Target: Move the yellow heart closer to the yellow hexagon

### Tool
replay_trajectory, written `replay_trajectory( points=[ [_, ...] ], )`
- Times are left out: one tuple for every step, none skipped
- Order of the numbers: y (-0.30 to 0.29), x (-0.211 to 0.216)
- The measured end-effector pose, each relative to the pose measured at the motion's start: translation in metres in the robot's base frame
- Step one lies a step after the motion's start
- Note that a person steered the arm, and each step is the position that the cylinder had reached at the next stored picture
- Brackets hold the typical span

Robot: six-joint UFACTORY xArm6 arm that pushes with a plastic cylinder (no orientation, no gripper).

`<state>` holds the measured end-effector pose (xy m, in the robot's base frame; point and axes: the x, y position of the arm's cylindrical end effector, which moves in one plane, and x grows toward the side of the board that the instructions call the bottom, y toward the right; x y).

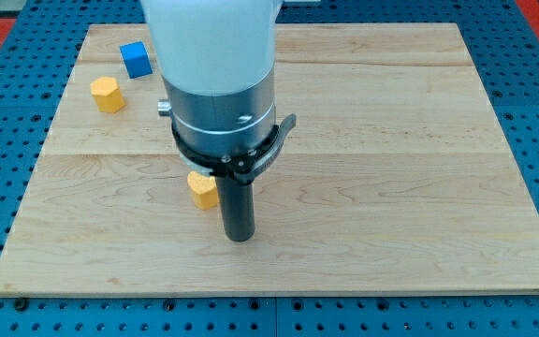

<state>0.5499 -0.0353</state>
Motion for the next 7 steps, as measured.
replay_trajectory(
  points=[
    [-0.034, -0.003],
    [-0.071, -0.003],
    [-0.024, 0.015],
    [0.016, -0.009],
    [-0.009, -0.023],
    [-0.035, -0.040],
    [-0.075, -0.060]
  ],
)
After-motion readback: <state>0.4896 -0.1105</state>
